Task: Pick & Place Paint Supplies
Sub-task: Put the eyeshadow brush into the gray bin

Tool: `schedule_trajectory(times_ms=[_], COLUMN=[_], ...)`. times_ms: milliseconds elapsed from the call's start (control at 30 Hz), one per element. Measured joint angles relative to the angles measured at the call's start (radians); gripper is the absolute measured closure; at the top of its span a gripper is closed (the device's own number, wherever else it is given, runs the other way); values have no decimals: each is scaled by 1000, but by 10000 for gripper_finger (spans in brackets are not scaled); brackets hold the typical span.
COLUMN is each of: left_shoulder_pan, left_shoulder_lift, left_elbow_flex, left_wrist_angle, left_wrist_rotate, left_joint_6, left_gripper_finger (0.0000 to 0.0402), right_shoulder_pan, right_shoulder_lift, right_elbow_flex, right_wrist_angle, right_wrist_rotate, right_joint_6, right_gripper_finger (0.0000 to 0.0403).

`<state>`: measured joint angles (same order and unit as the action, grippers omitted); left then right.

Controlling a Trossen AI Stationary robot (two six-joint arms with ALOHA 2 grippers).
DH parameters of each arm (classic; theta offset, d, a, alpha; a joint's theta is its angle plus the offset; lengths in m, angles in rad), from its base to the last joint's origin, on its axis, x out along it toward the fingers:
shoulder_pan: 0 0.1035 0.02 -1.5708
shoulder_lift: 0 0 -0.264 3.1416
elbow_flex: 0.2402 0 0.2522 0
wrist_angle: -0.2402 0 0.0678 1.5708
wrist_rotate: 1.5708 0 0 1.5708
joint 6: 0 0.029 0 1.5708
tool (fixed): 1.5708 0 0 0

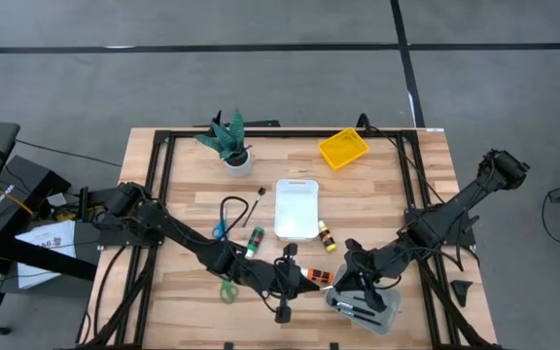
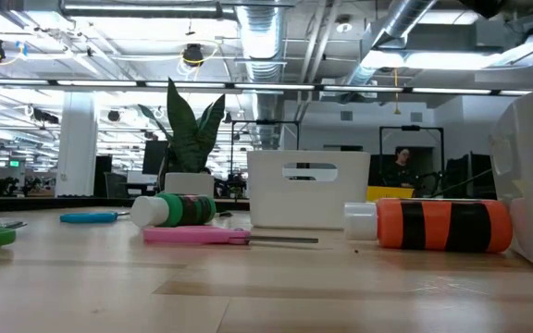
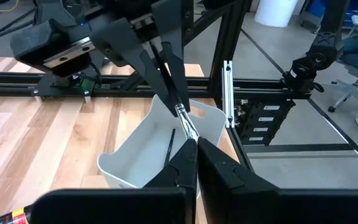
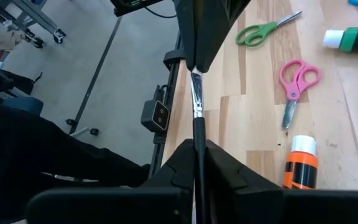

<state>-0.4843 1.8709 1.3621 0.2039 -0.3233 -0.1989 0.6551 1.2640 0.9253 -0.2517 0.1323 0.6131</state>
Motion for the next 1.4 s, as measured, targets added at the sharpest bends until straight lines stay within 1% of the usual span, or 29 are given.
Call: schedule_trajectory(times_ms=[133,367,600,667,767,933,1133,1267,1400], left_shoulder_pan=[0,-7,-32,-39,-46,-52,-51,-51,-51], left_shoulder_lift=[0,1,1,1,1,1,1,1,1], left_elbow_flex=[1,0,0,0,0,0,0,0,0], left_wrist_angle=[-19,-199,-341,-360,-375,-379,-383,-383,-383], left_wrist_rotate=[4,20,26,25,25,25,25,24,24], left_joint_6=[-6,-87,-158,-179,-204,-210,-230,-230,-233], left_gripper_finger=[399,376,357,355,356,362,367,369,369], right_shoulder_pan=[6,22,90,116,158,229,332,393,436], right_shoulder_lift=[0,0,0,0,0,0,-1,0,0], right_elbow_flex=[0,-1,-1,-1,-5,-48,-132,-180,-207], right_wrist_angle=[-2,-56,-166,-188,-215,-220,-160,-101,-96], right_wrist_rotate=[7,8,82,106,154,235,410,535,619], right_joint_6=[6,41,125,157,222,376,573,635,683], right_gripper_finger=[395,396,396,396,396,396,396,396,396])
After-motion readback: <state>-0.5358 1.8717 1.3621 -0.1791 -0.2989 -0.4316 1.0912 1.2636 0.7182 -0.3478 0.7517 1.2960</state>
